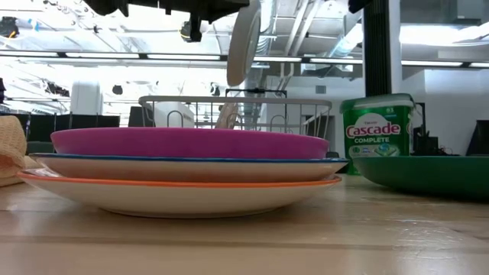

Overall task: Sort dishes
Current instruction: Put the light blue plate into the dish rack

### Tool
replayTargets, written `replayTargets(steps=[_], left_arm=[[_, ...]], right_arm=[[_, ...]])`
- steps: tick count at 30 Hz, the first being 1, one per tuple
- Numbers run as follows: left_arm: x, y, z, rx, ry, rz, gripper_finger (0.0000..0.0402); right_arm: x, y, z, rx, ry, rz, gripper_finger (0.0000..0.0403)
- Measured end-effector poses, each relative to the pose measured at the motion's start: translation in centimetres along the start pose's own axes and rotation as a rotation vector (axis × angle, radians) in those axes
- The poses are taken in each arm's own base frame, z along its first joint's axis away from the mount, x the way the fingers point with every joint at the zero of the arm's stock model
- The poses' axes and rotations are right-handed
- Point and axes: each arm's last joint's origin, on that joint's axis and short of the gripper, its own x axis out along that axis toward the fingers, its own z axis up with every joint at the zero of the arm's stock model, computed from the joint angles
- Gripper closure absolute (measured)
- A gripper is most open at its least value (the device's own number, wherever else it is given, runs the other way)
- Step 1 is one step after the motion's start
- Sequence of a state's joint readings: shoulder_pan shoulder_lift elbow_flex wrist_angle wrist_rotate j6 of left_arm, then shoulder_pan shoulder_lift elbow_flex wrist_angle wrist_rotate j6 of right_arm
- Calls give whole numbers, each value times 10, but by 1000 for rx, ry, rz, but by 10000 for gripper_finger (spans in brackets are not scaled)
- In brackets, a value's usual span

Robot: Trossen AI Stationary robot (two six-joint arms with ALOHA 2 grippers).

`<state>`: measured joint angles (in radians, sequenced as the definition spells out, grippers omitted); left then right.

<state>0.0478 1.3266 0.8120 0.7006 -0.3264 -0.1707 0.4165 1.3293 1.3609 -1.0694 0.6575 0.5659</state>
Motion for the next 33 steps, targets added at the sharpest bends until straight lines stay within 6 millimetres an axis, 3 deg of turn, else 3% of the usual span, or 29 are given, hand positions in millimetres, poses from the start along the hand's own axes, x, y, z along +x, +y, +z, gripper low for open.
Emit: replayTargets(steps=[16,27,33], left_arm=[[1,-2,1,-26,-18,-43,401],[26,1,-39,-23,-62,-36,401],[37,15,-58,-65,-36,23,401]], right_arm=[[2,-2,2,17,-4,-6,308],[2,-2,2,17,-4,-6,308],[2,-2,2,15,-3,-7,308]])
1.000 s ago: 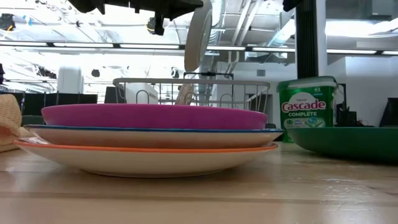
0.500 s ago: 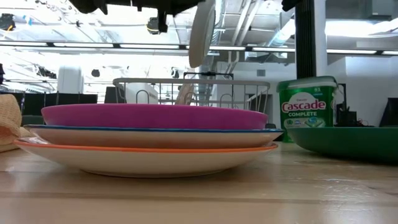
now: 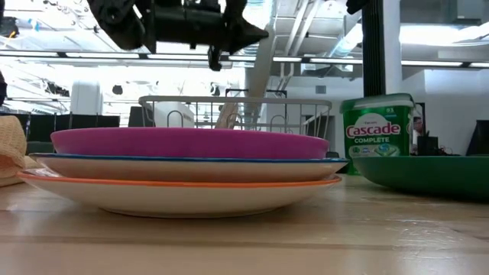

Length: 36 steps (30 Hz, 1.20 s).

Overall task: Sort dishes
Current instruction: Put the light blue plate into the dish rack

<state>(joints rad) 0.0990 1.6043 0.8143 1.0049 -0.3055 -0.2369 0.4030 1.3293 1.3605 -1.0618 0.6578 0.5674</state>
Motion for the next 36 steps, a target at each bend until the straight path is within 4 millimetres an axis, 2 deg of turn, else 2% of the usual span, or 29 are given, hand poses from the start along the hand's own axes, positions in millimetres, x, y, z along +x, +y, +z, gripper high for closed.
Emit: replayTargets(steps=[9,20,26,31,36], left_arm=[[4,12,-6,-7,32,61,401],[9,39,-7,-258,78,135,401],[19,36,5,-252,52,132,401],[30,26,11,-214,135,148,401],[32,22,13,-162,147,185,401]], right_arm=[[0,0,0,-19,0,-1,308],[0,0,0,-25,0,-1,308],[0,0,0,-25,-1,-1,308],[0,0,0,-26,0,0,308],[0,1,0,-27,0,3,308]])
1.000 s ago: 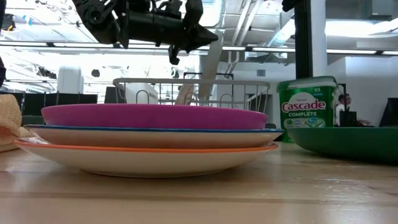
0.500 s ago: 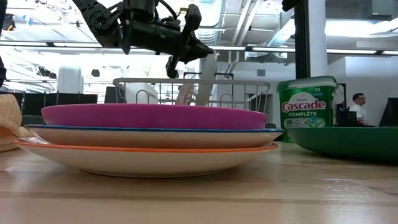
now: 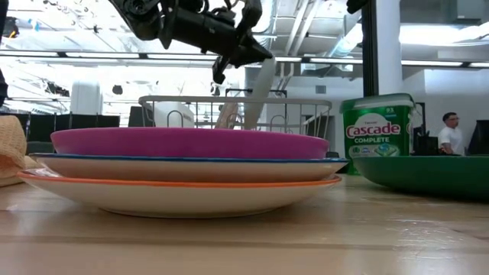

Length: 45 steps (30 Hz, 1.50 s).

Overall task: Sort dishes
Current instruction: Put the light blue plate into the dish rack

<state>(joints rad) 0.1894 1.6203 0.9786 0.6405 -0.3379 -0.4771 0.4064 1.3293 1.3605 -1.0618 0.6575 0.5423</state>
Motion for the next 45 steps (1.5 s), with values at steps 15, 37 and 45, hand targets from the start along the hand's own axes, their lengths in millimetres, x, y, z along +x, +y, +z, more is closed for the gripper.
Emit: replayTargets(steps=[15,37,45], left_arm=[[0,12,-4,-14,46,146,401],[-2,15,-12,47,130,182,401],[-5,16,-12,57,159,197,402]], right_arm=[[0,0,0,6,3,5,308],[-1,1,-1,3,3,10,308],[-1,1,-1,3,3,9,308]])
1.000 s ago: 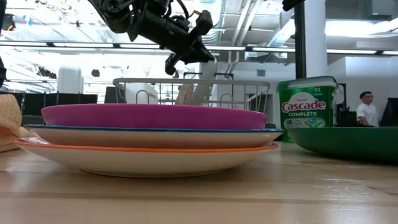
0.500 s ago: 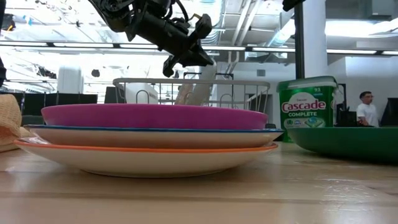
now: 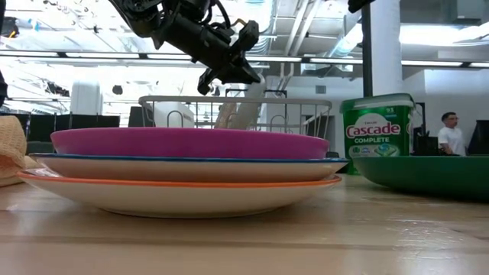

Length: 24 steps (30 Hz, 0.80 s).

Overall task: Sort dishes
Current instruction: Put the light blue plate into the dish rack

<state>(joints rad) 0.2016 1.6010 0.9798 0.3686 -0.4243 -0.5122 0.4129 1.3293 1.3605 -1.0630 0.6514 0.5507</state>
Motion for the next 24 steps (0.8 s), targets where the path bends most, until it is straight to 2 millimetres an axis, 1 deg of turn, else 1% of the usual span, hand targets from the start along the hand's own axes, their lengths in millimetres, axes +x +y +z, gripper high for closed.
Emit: replayTargets(steps=[3,10,15,19,24], left_arm=[[-4,0,3,16,7,5,393],[-19,1,13,54,28,23,333],[-29,-3,18,62,42,7,304],[-36,-5,24,86,27,-11,290],[-41,-5,31,123,4,-17,286]], right_arm=[[0,0,0,1,0,0,308],[0,0,0,1,0,0,308],[0,0,0,1,0,0,308],[0,0,0,6,0,0,308],[0,0,0,7,0,0,308]])
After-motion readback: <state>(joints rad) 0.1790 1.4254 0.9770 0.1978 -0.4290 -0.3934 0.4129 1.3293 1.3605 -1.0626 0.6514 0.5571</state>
